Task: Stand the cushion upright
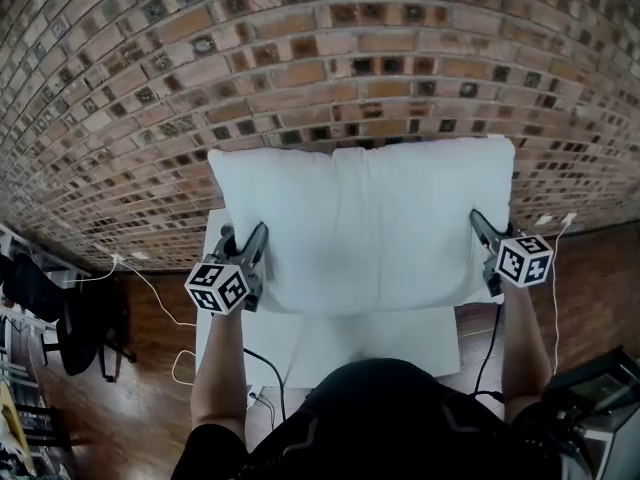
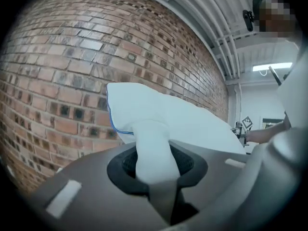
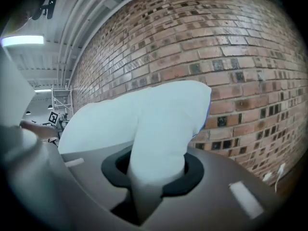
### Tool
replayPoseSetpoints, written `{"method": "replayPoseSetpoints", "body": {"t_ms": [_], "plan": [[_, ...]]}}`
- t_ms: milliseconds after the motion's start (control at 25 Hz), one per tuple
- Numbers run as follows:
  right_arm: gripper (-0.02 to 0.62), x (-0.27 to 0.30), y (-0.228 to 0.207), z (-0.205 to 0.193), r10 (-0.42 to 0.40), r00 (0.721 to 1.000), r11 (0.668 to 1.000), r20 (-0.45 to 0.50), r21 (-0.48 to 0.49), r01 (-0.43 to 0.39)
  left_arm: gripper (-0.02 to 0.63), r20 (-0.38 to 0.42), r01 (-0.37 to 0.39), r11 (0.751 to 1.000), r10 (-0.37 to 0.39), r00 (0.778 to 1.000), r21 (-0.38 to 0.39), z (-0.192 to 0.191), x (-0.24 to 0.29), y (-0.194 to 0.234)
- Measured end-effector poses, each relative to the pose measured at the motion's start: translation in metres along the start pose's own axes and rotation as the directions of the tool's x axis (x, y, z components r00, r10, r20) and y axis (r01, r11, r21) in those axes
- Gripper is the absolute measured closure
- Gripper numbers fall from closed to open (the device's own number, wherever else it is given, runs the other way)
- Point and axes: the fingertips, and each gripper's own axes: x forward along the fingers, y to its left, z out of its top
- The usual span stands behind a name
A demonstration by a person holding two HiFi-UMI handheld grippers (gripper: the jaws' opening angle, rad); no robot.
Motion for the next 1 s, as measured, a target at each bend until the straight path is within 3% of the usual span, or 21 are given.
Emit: {"method": "replayPoseSetpoints", "body": {"t_ms": [200, 320, 520, 680, 800, 1000], "plan": [[0.486, 0.021, -0.013, 0.047, -0.040, 0.990, 0.998, 0.138, -0.045, 0.047, 0.518, 0.075, -0.037, 0.995, 0.030, 0.997, 0.094, 0.048, 0.032, 0.009], [0.488, 0.032, -0.018, 0.068, -0.052, 0.977, 0.995, 0.208, -0.072, 0.069, 0.522, 0.155, -0.107, 0.983, 0.083, 0.984, 0.151, 0.068, 0.046, 0.015], [0.488, 0.051, -0.028, 0.081, -0.042, 0.961, 0.991, 0.272, -0.112, 0.075, 0.529, 0.223, -0.177, 0.965, 0.132, 0.966, 0.192, 0.075, 0.067, 0.019], [0.482, 0.072, -0.041, 0.068, -0.024, 0.958, 0.992, 0.285, -0.109, 0.057, 0.522, 0.202, -0.179, 0.960, 0.136, 0.970, 0.215, 0.058, 0.090, 0.030], [0.452, 0.094, -0.055, 0.043, -0.025, 0.964, 0.998, 0.265, -0.056, 0.041, 0.468, 0.160, -0.160, 0.966, 0.129, 0.979, 0.202, 0.031, 0.113, 0.042], [0.422, 0.119, -0.066, -0.004, -0.017, 0.984, 1.000, 0.176, 0.022, 0.013, 0.451, 0.000, -0.149, 0.972, 0.151, 0.988, 0.184, -0.024, 0.129, 0.057]]}}
